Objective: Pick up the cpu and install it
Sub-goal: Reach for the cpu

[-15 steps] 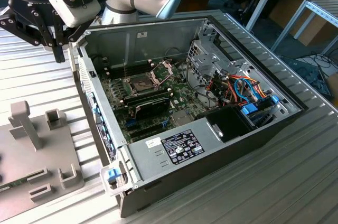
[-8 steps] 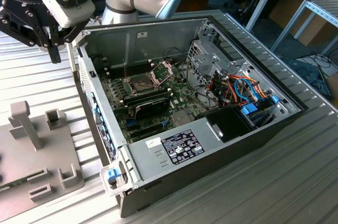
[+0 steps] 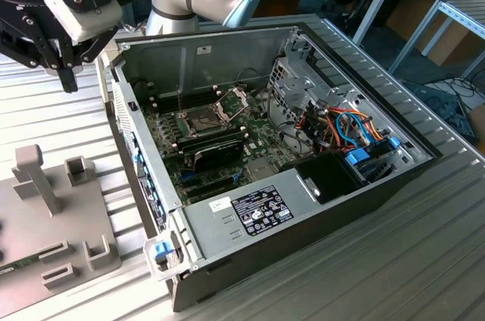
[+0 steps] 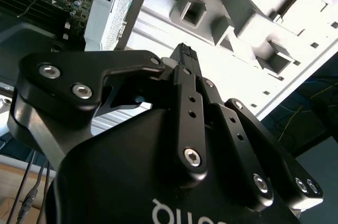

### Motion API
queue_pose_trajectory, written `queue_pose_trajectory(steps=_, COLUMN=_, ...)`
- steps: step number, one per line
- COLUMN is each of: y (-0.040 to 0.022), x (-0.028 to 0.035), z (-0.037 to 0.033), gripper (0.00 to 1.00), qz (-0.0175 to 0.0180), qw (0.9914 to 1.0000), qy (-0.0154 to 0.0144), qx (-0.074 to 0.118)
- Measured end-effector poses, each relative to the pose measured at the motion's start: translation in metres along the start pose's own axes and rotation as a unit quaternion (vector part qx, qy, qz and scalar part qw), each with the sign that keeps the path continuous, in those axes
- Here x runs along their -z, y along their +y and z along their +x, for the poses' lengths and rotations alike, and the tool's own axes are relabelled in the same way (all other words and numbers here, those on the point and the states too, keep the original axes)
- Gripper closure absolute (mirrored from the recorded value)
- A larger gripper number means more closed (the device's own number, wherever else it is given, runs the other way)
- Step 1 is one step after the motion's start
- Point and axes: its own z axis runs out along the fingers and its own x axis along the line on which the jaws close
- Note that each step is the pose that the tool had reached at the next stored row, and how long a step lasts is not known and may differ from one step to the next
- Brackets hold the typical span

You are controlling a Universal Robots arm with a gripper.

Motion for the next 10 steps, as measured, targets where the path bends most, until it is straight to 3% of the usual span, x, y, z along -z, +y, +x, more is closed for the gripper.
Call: queue_pose_trajectory(steps=10, y=-0.0013, x=0.0005, z=0.0176, gripper=0.89, qz=0.0000, qw=1.00000, qy=0.0000, qx=0.000)
